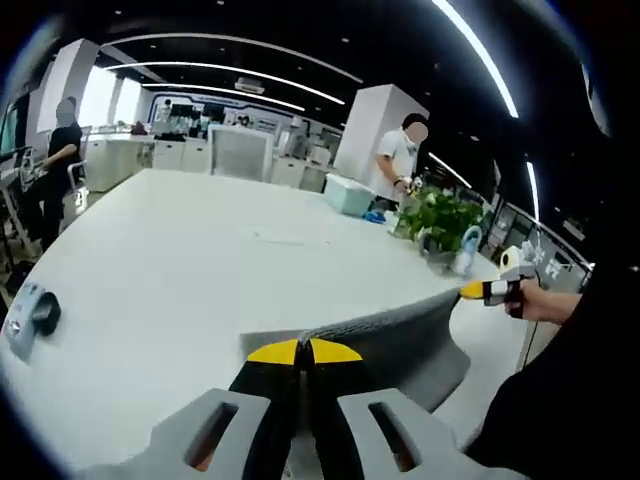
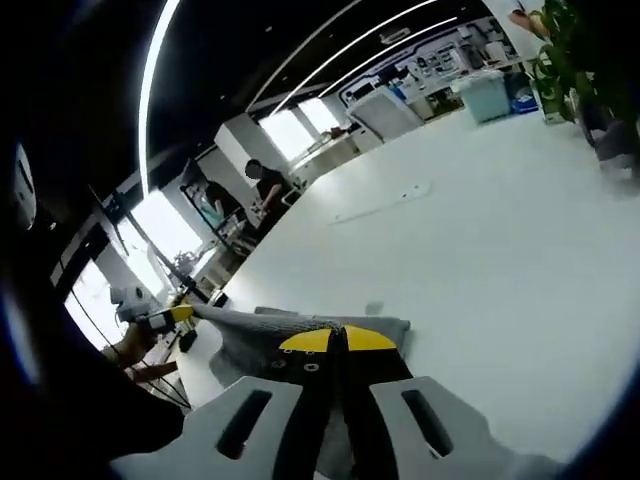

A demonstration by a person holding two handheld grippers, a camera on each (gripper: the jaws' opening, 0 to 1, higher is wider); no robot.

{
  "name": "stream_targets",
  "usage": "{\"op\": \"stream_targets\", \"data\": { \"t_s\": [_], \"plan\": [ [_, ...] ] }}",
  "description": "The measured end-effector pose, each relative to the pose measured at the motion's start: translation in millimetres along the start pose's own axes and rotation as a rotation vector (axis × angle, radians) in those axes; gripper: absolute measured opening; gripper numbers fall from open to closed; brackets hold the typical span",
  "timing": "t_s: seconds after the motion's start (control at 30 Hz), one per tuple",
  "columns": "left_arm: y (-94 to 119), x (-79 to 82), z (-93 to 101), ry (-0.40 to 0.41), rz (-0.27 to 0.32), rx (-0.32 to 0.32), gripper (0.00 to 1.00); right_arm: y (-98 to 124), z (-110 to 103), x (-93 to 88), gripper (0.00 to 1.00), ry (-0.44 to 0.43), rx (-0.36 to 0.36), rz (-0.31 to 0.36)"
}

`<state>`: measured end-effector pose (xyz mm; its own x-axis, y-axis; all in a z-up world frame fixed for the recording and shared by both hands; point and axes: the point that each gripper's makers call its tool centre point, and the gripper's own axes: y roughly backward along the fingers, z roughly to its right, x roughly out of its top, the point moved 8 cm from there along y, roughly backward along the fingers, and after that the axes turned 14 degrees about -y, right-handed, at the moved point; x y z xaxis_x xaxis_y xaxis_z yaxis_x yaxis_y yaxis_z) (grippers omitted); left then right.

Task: Fold the towel on the table until its edges align and the towel forms a compact rectangular stack.

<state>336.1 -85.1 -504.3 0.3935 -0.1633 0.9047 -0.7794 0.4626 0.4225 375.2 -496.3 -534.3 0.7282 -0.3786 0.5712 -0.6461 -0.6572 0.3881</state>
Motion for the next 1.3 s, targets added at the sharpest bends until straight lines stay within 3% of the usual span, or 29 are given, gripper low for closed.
{"op": "stream_targets", "data": {
  "t_s": [0.77,1.3],
  "plan": [
    [-60,-16.5,-33.9,-0.011,-0.141,-0.048,0.02,-33,30,1.6,0.00,-0.042,-0.102,-0.073],
    [-77,-28.0,-44.2,-0.005,-0.192,-0.058,0.02,-49,35,2.4,0.00,-0.028,-0.145,-0.126]
  ]
}}
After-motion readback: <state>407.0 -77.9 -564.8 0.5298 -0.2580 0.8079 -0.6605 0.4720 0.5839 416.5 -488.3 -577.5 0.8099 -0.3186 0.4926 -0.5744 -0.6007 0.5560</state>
